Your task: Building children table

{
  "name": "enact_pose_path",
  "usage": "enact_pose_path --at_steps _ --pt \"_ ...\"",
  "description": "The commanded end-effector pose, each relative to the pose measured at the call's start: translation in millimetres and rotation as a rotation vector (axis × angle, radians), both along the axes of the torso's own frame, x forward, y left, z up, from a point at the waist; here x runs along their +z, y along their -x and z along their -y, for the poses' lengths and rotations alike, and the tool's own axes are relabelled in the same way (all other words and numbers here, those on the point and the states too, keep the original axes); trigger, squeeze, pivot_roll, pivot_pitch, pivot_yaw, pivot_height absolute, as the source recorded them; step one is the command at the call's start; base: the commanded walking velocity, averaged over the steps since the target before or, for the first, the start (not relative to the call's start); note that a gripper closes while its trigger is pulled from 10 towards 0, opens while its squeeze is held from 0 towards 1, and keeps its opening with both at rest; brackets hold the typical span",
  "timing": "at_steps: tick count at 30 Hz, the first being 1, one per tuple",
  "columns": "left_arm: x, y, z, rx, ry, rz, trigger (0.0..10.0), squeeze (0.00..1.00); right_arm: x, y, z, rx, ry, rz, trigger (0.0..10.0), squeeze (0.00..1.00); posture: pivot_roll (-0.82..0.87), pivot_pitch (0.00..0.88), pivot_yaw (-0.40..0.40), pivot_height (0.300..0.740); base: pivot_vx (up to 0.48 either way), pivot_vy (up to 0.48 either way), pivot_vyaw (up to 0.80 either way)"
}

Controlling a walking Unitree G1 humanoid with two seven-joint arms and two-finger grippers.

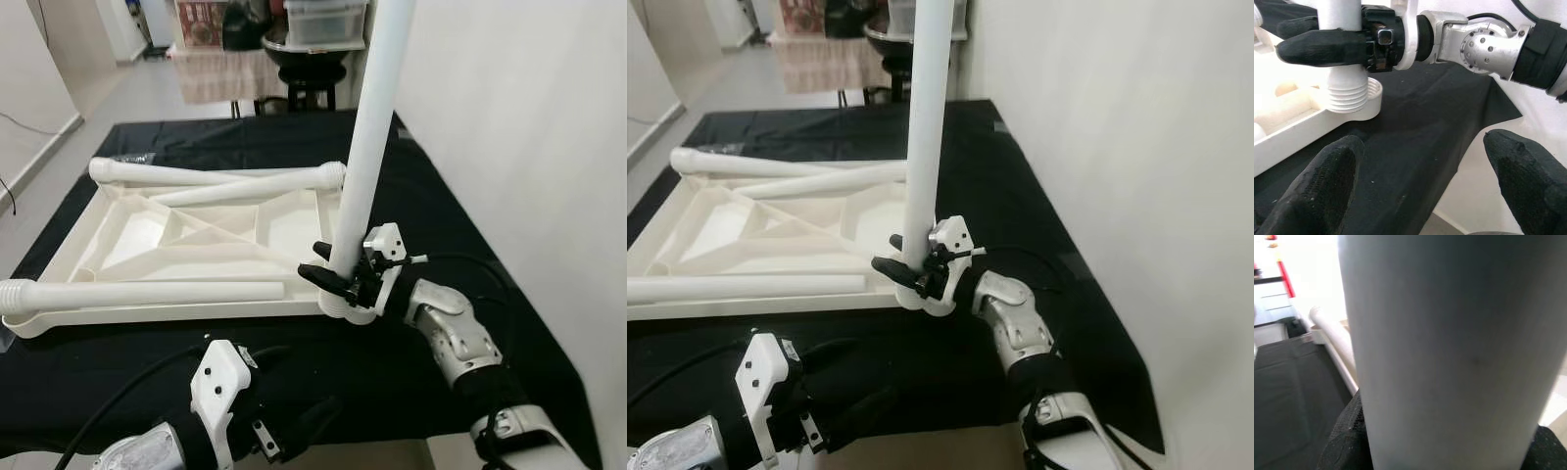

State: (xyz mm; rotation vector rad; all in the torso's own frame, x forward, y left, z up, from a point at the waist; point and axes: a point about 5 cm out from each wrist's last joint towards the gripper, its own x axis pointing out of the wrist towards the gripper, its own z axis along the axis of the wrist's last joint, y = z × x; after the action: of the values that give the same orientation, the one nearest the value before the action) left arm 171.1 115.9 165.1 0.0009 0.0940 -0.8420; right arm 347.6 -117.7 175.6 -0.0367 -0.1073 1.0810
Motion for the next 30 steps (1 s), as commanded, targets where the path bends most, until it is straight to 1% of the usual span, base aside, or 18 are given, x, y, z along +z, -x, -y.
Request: enact_pose_path --at_steps 1,2,3,5,6,9,12,15,16,20,23,25,27,28,30 --pt "2.6 3.2 -1.6 0.023 -0.016 0.016 10.0 0.0 4.8 -1.6 1.1 0.039 -0.016 -0.009 10.0 0.0 0.09 0.255 0.012 0.74 0.0 0.0 0.0" --pt "4.5 7.3 -2.5 0.036 -0.02 0.02 10.0 0.0 8.6 -3.3 4.1 0.069 -0.015 -0.017 10.0 0.0 0.09 0.269 0.016 0.74 0.0 0.0 0.0" --pt "4.5 7.3 -2.5 0.036 -0.02 0.02 10.0 0.0 8.6 -3.3 4.1 0.069 -0.015 -0.017 10.0 0.0 0.09 0.269 0.016 0.74 0.0 0.0 0.0" --pt "6.8 16.2 -1.9 0.042 -0.031 0.018 10.0 0.0 11.4 -5.6 9.9 0.117 0.009 -0.028 10.0 0.0 0.1 0.283 0.016 0.74 0.0 0.0 0.0" --pt "6.8 16.2 -1.9 0.042 -0.031 0.018 10.0 0.0 11.4 -5.6 9.9 0.117 0.009 -0.028 10.0 0.0 0.1 0.283 0.016 0.74 0.0 0.0 0.0" --pt "8.5 25.7 -0.7 0.044 -0.033 0.01 10.0 0.0 15.0 -6.9 17.7 0.156 0.022 -0.045 10.0 0.0 0.1 0.308 0.017 0.74 0.0 0.0 0.0" --pt "9.2 27.5 -0.6 0.043 -0.032 0.008 10.0 0.0 17.9 -6.7 20.5 0.172 0.014 -0.053 10.0 0.0 0.09 0.315 0.017 0.74 0.0 0.0 0.0" --pt "10.4 30.8 0.2 0.042 -0.033 0.006 10.0 0.0 23.7 -5.1 26.8 0.224 -0.007 -0.068 10.0 0.0 0.09 0.326 0.02 0.74 0.0 0.0 0.0" --pt "11.4 32.4 0.3 0.042 -0.033 0.005 10.0 0.0 25.0 -3.5 30.3 0.255 -0.002 -0.073 10.0 0.0 0.1 0.336 0.023 0.74 0.0 0.0 0.0" --pt "13.3 35.8 -0.2 0.04 -0.035 0.001 10.0 0.0 23.9 0.1 36.0 0.302 0.019 -0.079 10.0 0.0 0.1 0.344 0.027 0.74 0.0 0.0 0.0" --pt "13.6 36.6 -0.6 0.04 -0.037 0.0 10.0 0.0 22.6 1.1 37.9 0.308 0.023 -0.081 10.0 0.0 0.11 0.348 0.03 0.74 0.0 0.0 0.0" --pt "14.4 38.2 -1.9 0.042 -0.044 -0.003 10.0 0.0 17.6 2.5 40.6 0.311 0.05 -0.078 10.0 0.0 0.11 0.354 0.04 0.74 0.0 0.0 0.0" --pt "14.8 38.9 -2.7 0.041 -0.05 -0.004 10.0 0.0 12.9 -0.2 40.2 0.258 0.093 -0.046 10.0 0.0 0.11 0.357 0.045 0.74 0.0 0.0 0.0" --pt "14.8 38.9 -2.7 0.041 -0.05 -0.004 10.0 0.0 12.9 -0.2 40.2 0.258 0.093 -0.046 10.0 0.0 0.11 0.357 0.045 0.74 0.0 0.0 0.0" --pt "15.2 39.4 -3.0 0.038 -0.055 -0.006 10.0 0.0 11.9 -3.7 39.2 0.206 0.117 -0.012 10.0 0.0 0.11 0.359 0.049 0.74 0.0 0.0 0.0"
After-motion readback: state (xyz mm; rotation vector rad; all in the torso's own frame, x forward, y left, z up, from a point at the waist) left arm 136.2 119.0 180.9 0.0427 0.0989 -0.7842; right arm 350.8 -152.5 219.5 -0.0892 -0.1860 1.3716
